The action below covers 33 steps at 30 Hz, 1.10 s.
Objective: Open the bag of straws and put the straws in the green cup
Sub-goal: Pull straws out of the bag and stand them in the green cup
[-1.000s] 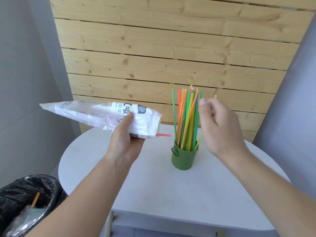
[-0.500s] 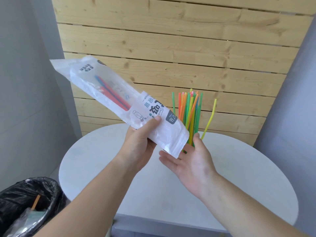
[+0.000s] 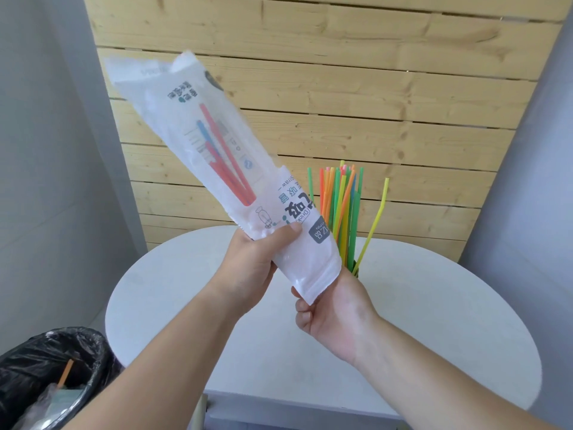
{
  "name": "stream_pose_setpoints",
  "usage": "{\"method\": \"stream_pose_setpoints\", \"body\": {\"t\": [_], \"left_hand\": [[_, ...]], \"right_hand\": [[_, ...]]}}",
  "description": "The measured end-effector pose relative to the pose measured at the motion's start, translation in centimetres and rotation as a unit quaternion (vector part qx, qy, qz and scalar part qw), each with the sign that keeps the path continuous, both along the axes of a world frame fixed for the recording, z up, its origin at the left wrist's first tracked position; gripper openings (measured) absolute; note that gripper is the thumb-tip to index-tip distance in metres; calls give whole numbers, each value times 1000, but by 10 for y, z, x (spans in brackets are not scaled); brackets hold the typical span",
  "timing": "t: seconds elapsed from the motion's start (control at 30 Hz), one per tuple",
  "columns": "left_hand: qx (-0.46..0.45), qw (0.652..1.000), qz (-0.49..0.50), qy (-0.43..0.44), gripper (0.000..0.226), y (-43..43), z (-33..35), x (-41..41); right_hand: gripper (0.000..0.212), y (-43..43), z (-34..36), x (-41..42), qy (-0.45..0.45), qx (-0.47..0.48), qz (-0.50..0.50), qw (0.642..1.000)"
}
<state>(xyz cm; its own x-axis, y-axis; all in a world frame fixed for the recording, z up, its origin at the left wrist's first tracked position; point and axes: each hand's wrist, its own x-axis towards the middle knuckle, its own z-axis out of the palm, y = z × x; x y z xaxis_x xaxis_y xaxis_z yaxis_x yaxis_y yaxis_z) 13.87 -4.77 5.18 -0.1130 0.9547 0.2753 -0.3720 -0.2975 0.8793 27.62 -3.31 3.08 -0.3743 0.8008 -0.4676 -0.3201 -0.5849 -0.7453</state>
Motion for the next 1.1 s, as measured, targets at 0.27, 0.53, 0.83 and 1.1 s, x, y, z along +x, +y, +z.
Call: {"method": "stream_pose_setpoints", "body": {"t": [0.27,0.53,0.83,1.1], "left_hand": [[6,999,21,32,25,1,-4,-2],[8,998,50,25,39,2,-1,-5],[-22,993,105,-55,26,4,-2,-11],[-38,996,62,-59,37,5,-8,-13]], "right_hand": [[66,2,-3,2,63,-29,-1,998],[60,5,-5,3,62,-23,-15,998],[24,6,-2,5,57,23,-55,997],[4,8,5,10,50,78,-58,994]]}}
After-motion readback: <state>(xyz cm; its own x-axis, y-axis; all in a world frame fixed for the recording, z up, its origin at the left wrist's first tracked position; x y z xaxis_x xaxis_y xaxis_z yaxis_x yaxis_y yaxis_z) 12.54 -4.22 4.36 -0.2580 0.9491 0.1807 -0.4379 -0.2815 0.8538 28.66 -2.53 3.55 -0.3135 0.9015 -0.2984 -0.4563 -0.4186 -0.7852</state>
